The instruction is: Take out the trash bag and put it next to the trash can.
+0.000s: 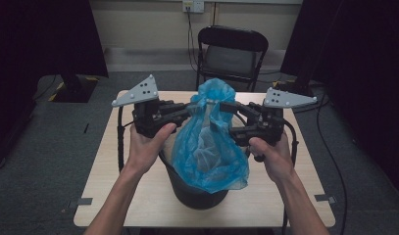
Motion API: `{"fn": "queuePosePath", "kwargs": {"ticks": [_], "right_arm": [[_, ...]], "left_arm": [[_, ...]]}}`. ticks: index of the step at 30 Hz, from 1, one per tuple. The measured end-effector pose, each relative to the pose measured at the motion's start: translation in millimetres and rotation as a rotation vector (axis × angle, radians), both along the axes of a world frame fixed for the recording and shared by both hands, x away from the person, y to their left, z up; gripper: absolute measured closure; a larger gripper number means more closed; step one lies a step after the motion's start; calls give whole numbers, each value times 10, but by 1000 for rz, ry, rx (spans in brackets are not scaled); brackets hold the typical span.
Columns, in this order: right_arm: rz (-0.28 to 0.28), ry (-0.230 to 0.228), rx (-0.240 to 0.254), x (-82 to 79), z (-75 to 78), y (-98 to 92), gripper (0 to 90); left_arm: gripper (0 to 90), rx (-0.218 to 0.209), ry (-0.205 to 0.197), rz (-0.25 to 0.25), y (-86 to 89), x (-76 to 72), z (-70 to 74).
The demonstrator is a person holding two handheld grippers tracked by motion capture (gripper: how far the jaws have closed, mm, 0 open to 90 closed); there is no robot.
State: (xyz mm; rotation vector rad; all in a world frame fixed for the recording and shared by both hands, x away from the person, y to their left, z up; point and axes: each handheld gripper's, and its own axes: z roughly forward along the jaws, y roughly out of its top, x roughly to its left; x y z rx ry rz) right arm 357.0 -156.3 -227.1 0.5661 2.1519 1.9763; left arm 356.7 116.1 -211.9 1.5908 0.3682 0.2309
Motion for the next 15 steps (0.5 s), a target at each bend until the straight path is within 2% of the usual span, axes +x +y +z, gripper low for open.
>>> {"fn": "queuePosePath", "kwargs": {"ticks": [2, 3, 4, 5, 6, 7, 8, 9, 10, 11, 12, 13, 14, 15], "right_arm": [[13, -10, 2, -18, 28, 38, 254], [13, -10, 2, -18, 28, 38, 254], [21, -18, -5, -34, 52, 79, 235], [21, -18, -5, -34, 52, 79, 235], [34, -20, -23, -34, 58, 128, 216], [34, -22, -29, -31, 55, 151, 214], [37, -26, -34, -33, 53, 174, 223], [42, -32, -43, -39, 52, 194, 285], [36, -51, -55, -53, 53, 206, 395], [36, -51, -55, -53, 53, 206, 395], [50, -71, -58, -70, 54, 210, 581], [55, -73, -53, -73, 53, 200, 662], [55, -73, -53, -73, 53, 200, 662], [56, -68, -48, -69, 52, 172, 792]], "left_arm": [[892, 3, 1, -31, -110, 21, 82], [891, 3, 1, -31, -110, 21, 82], [889, -5, 4, -65, -178, 22, 114], [886, -5, 4, -65, -178, 22, 114], [886, -10, 7, -85, -212, 18, 127], [882, 21, -8, -86, -295, -4, 151], [875, 21, -8, -86, -295, -4, 151], [870, 42, -12, -106, -360, -21, 153], [863, 42, -12, -106, -360, -21, 153], [863, 46, -10, -109, -378, -30, 151], [836, 47, -19, -102, -384, -37, 143], [803, 46, -20, -88, -377, -39, 139], [728, 46, -20, -88, -377, -39, 139], [646, 46, -21, -60, -344, -36, 131]]}}
